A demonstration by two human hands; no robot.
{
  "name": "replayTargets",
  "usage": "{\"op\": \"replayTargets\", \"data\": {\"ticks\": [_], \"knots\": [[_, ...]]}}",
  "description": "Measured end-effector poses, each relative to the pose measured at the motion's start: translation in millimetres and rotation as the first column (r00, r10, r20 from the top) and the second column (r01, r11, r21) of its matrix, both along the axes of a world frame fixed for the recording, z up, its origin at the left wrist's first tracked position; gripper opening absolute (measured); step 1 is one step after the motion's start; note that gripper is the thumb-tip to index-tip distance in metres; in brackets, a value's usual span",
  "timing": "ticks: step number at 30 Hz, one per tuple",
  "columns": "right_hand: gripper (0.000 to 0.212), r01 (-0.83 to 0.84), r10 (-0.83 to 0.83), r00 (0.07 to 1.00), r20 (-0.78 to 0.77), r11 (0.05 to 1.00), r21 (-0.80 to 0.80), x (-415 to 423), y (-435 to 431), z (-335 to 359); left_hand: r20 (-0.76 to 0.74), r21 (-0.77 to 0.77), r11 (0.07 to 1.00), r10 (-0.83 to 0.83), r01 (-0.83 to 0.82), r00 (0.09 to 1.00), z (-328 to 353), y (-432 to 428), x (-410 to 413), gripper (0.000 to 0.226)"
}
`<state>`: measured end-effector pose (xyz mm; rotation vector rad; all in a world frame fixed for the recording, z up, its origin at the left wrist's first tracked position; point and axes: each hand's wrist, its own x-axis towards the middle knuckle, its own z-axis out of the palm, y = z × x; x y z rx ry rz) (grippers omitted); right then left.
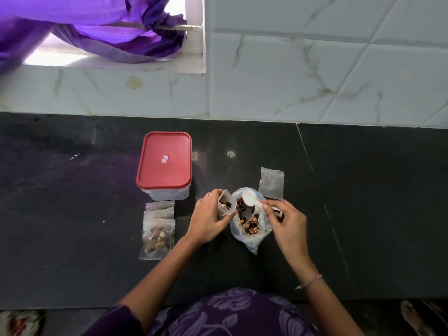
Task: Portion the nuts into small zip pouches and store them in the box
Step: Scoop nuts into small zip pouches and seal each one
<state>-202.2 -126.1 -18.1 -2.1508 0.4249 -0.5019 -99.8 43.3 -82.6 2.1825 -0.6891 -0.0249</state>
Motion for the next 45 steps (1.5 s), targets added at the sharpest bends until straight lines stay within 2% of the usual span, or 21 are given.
{"op": "replayTargets", "data": {"ticks": [3,5,10,12,15,18,22,26,33,38,42,45], "knots": [[0.015,-0.15,0.132,0.965,-0.226,0.986,-0.068,-12,-8,-12,-0.019,0.0,1.0,-0.01,0.01,1.0,-1,3,-3,0.045],[0.015,-0.262,0.203,0.932,-0.3,0.95,-0.17,-19,-7,-23,-0.03,0.003,1.0,-0.019,0.019,0.999,-1,3,-4,0.049],[0.014,-0.427,0.279,0.897,-0.343,0.748,-0.508,-20,9,-36,-0.105,0.023,0.997,-0.075,0.078,0.992,-9,3,-7,0.043],[0.021,-0.44,0.297,0.896,-0.33,0.691,-0.573,-16,12,-43,-0.134,0.039,0.995,-0.089,0.095,0.987,-13,5,-8,0.039],[0.031,-0.413,0.29,0.911,-0.295,0.657,-0.63,-10,8,-51,-0.169,0.037,0.996,-0.078,0.085,0.983,-17,9,-9,0.039],[0.032,-0.369,0.247,0.928,-0.279,0.708,-0.602,-1,5,-57,-0.187,0.036,0.996,-0.077,0.085,0.979,-17,11,-8,0.039],[0.012,-0.259,0.192,0.965,-0.179,0.808,-0.529,14,6,-49,-0.184,0.038,0.994,-0.094,0.103,0.978,-16,12,-8,0.039],[0.015,-0.182,0.131,0.982,-0.136,0.848,-0.497,21,-7,-36,-0.176,0.042,0.993,-0.104,0.113,0.979,-16,15,-9,0.04],[0.024,-0.258,0.107,0.94,-0.324,0.844,-0.47,23,-5,-48,-0.195,0.039,0.991,-0.122,0.132,0.973,-19,15,-10,0.042],[0.025,-0.193,0.033,0.92,-0.39,0.905,-0.379,32,7,-43,-0.217,0.007,0.991,-0.132,0.137,0.967,-21,15,-10,0.037],[0.023,-0.069,-0.029,0.878,-0.478,0.98,-0.187,36,7,-40,-0.252,-0.044,0.988,-0.154,0.147,0.955,-18,13,-11,0.027],[0.023,0.019,-0.029,0.858,-0.513,1.0,-0.023,38,4,-43,-0.293,-0.093,0.983,-0.182,0.161,0.939,-17,12,-13,0.023]]}}
